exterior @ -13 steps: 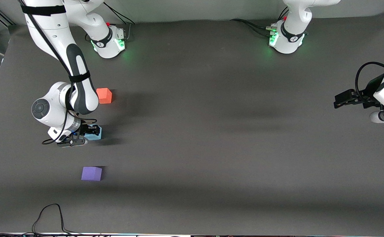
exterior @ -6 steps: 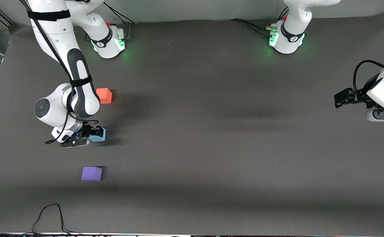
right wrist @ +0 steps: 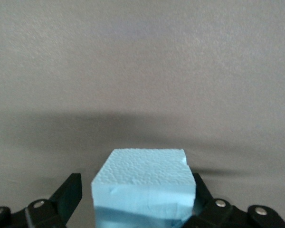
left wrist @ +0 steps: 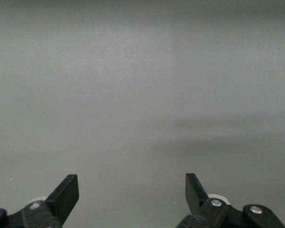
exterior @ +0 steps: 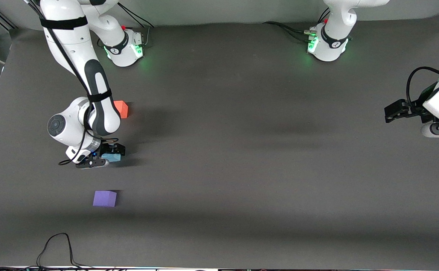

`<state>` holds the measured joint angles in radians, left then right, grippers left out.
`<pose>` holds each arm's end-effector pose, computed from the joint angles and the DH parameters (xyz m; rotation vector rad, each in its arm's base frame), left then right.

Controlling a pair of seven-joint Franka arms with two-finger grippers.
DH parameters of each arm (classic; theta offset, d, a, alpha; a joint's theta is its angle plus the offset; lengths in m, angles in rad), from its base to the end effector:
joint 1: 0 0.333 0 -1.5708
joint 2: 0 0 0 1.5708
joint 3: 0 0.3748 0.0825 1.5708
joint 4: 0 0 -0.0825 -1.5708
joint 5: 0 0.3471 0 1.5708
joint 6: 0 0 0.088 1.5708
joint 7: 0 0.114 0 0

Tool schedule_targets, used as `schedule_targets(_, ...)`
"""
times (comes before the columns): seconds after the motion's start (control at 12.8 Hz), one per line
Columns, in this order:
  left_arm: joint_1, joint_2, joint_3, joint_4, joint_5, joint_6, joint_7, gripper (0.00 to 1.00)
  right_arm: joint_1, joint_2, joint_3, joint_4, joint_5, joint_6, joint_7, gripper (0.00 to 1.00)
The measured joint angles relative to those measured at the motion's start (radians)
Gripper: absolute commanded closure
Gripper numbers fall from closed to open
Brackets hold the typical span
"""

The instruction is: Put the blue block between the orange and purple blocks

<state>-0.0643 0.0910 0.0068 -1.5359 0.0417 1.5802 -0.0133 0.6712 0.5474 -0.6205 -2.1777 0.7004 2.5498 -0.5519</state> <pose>0.5493 -0.0271 0.6438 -3.0961 0.0706 0.0700 0.5556 0.0363 0.2515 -3.0767 -0.1143 -0.0332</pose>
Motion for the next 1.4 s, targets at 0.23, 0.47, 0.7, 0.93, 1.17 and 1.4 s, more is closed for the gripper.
schedule_targets(0.23,0.000,0.000,0.000,0.000,-0.008,0.000,0.000,0.00,0.003,-0.027,-0.004,0.016,0.000,-0.020,0.000,0.00)
schedule_targets(0.47,0.000,0.000,0.001,0.000,-0.011,-0.001,0.000,0.00,0.008,-0.092,-0.034,0.035,-0.072,-0.094,-0.004,0.00)
schedule_targets(0.7,0.001,0.000,0.002,0.000,-0.012,-0.001,-0.002,0.00,0.011,-0.180,-0.118,0.101,-0.188,-0.287,-0.004,0.00)
schedule_targets(0.93,0.001,0.000,0.002,0.000,-0.015,-0.005,-0.002,0.00,0.010,-0.264,-0.173,0.225,-0.316,-0.494,0.018,0.00)
schedule_targets(1.17,0.001,-0.002,0.002,0.001,-0.018,-0.012,-0.002,0.00,0.012,-0.316,-0.174,0.353,-0.387,-0.632,0.065,0.00)
schedule_targets(1.4,0.001,-0.002,0.001,0.001,-0.019,-0.014,-0.007,0.00,0.022,-0.342,-0.171,0.442,-0.414,-0.733,0.109,0.00)
